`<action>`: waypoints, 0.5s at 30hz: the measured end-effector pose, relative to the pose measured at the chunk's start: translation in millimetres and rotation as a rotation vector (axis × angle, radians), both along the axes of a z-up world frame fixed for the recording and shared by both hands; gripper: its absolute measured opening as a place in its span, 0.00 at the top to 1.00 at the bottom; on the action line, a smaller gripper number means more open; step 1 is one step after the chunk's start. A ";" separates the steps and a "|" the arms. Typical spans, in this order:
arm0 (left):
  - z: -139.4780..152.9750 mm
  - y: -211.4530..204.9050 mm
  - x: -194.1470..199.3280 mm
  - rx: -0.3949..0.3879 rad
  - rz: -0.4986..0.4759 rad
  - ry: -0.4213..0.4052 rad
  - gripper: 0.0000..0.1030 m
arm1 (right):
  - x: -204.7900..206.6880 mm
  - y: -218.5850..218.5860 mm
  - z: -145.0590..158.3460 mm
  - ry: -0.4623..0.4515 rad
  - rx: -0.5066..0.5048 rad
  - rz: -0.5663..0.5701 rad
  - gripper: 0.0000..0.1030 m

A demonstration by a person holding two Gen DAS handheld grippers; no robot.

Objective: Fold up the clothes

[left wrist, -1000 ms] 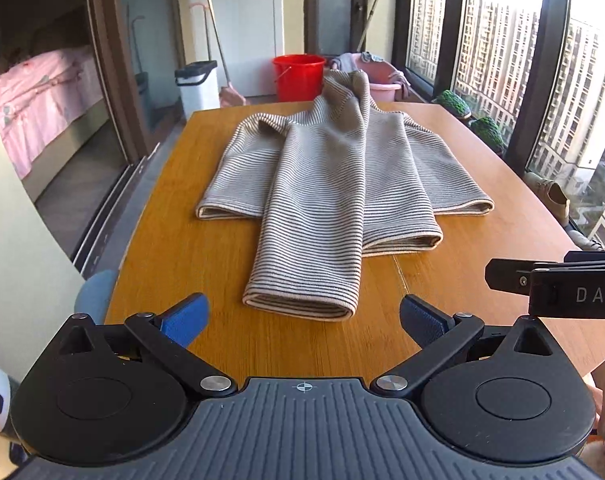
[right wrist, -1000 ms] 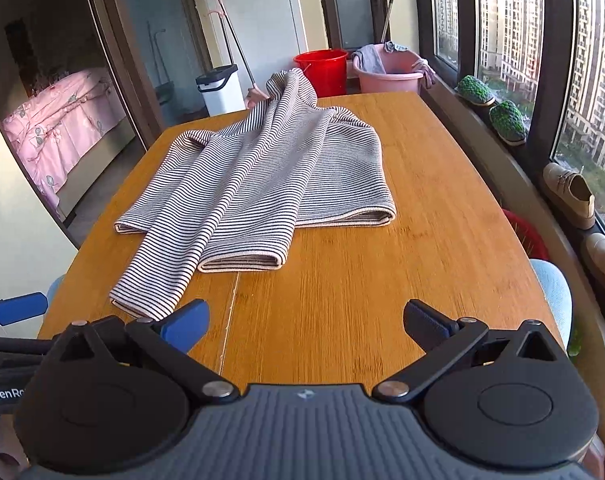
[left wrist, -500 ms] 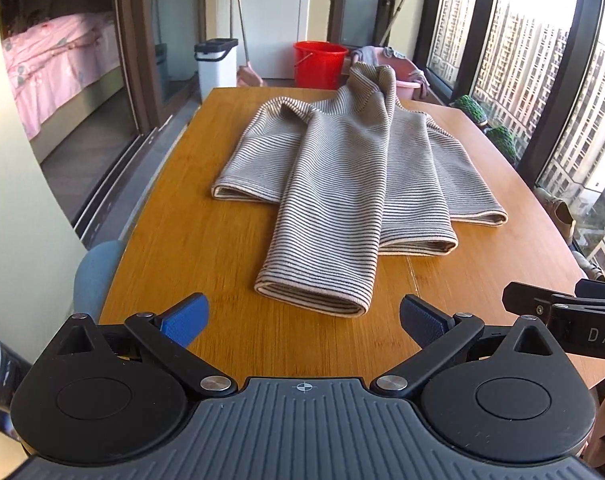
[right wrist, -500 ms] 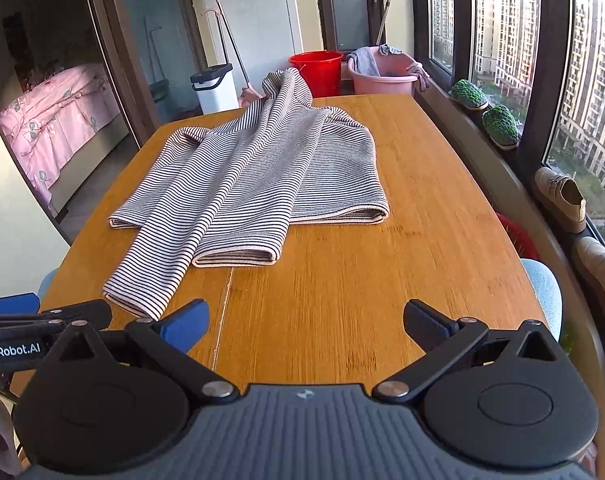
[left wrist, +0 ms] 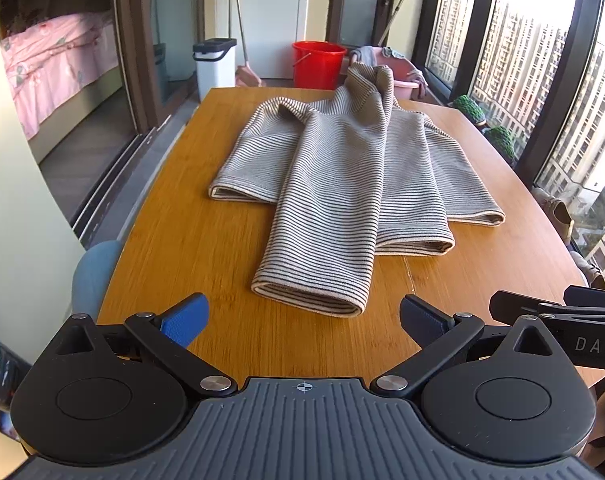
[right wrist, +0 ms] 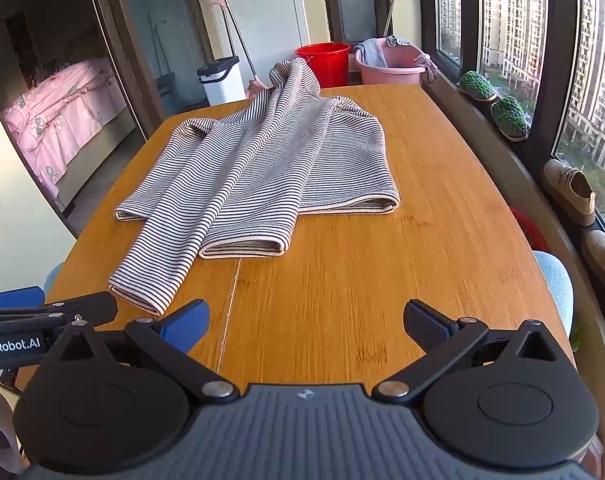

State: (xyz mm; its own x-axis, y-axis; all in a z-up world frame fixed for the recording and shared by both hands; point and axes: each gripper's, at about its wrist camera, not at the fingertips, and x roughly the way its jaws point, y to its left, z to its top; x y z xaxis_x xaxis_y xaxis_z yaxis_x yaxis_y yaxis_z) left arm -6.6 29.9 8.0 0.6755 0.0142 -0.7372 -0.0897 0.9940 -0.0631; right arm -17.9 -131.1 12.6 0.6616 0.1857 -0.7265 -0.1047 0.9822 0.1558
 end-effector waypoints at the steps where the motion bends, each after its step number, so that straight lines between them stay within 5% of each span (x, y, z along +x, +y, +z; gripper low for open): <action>1: 0.0 -0.1 0.3 -0.001 0.001 0.000 0.00 | 0.0 -0.2 -0.1 0.000 0.000 0.001 0.00; 15: -1.0 -2.5 4.3 -0.008 0.006 -0.005 0.00 | 0.4 -2.8 0.8 -0.005 0.003 0.003 0.00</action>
